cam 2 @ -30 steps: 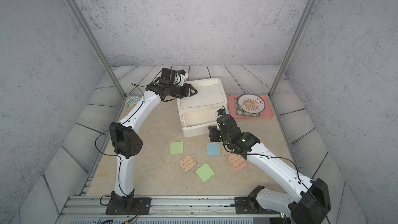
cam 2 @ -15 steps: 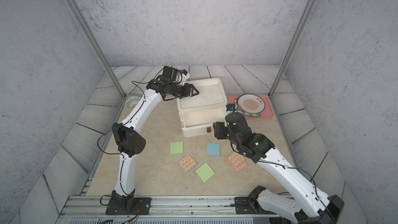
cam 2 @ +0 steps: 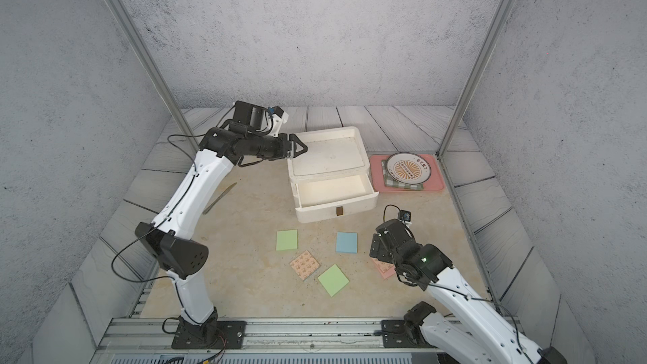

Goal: Please put the sticky notes in the drawer by color
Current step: Open the drawer in the storage box, then pick up the sticky notes from the center of the board.

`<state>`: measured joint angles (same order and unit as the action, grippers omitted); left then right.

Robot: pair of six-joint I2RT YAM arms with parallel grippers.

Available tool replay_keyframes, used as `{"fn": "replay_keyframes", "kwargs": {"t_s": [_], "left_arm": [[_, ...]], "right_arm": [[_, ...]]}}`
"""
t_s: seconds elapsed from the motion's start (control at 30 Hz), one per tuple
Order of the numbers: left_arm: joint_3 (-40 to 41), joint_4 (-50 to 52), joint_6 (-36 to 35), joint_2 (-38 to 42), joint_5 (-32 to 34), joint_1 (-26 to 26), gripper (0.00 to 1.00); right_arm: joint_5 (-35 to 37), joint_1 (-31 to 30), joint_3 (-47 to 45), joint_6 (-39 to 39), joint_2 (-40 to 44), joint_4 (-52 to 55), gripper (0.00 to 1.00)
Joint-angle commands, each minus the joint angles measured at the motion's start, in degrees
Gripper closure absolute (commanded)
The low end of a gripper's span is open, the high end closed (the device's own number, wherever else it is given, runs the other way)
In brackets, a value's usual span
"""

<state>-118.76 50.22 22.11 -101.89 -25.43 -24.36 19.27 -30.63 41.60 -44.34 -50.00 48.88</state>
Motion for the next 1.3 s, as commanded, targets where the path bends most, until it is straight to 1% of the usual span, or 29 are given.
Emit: {"fn": "replay_keyframes", "kwargs": {"t_s": [0.0, 0.07, 0.1, 0.17, 0.2, 0.3, 0.37, 0.43, 0.53, 0.67, 0.8, 0.93, 1.0, 1.1, 1.17, 1.27], "left_arm": [[15.36, -6.17, 1.50, 9.84, 4.59, 5.84, 0.24], [30.19, -14.61, 5.21, 18.31, 2.03, 12.31, 0.23], [37.03, -17.89, 6.72, 22.54, 1.72, 15.62, 0.23], [46.53, -20.57, 8.33, 28.27, 2.84, 20.18, 0.20], [50.20, -20.94, 8.41, 30.28, 2.83, 21.52, 0.20], [58.09, -21.68, 7.99, 33.03, 2.72, 22.07, 0.20], [62.69, -22.68, 7.77, 33.08, 1.11, 22.03, 0.20], [66.24, -22.95, 7.74, 32.81, -0.53, 22.07, 0.20], [68.93, -24.44, 8.67, 32.22, -3.40, 21.82, 0.21], [68.66, -25.00, 9.17, 30.34, -5.06, 20.90, 0.21], [68.59, -25.32, 8.98, 28.31, -4.94, 19.47, 0.21], [68.85, -26.39, 9.45, 27.19, -5.20, 17.72, 0.21], [68.56, -26.38, 9.35, 26.98, -4.85, 16.98, 0.21], [68.57, -26.41, 9.27, 26.76, -4.81, 16.77, 0.21], [68.79, -26.76, 9.31, 26.65, -5.02, 16.64, 0.22], [68.93, -27.13, 9.51, 26.56, -5.51, 16.21, 0.21]], "right_arm": [[-6.15, 7.06, -2.54, 0.83, -4.79, -3.86, 0.01], [-11.55, 11.18, -3.58, 3.84, -8.16, -7.86, 0.01], [-12.98, 12.41, -3.57, 6.00, -10.16, -9.65, 0.01], [-14.26, 14.11, -2.19, 9.02, -15.49, -10.71, 0.01], [-15.13, 14.66, -1.21, 10.36, -18.11, -10.73, 0.01], [-20.31, 15.26, 0.73, 13.85, -25.15, -11.83, 0.01], [-22.95, 15.37, 1.43, 15.51, -29.04, -12.73, 0.01], [-22.91, 15.34, 1.79, 16.50, -31.34, -12.52, 0.01], [-22.01, 15.35, 0.30, 16.65, -31.02, -13.37, 0.01], [-23.30, 15.30, -0.65, 16.15, -29.16, -11.41, 0.01], [-26.44, 14.60, -1.91, 14.26, -26.32, -10.05, 0.01], [-25.72, 13.38, -2.48, 12.72, -23.22, -8.72, 0.01], [-26.47, 12.80, -2.74, 12.09, -21.74, -8.16, 0.01], [-26.02, 10.12, -3.74, 10.59, -20.36, -8.09, 0.01], [-25.00, 8.51, -4.45, 9.57, -20.95, -8.12, 0.01], [-19.97, 7.37, -4.07, 7.88, -21.95, -7.64, 0.01]]}}
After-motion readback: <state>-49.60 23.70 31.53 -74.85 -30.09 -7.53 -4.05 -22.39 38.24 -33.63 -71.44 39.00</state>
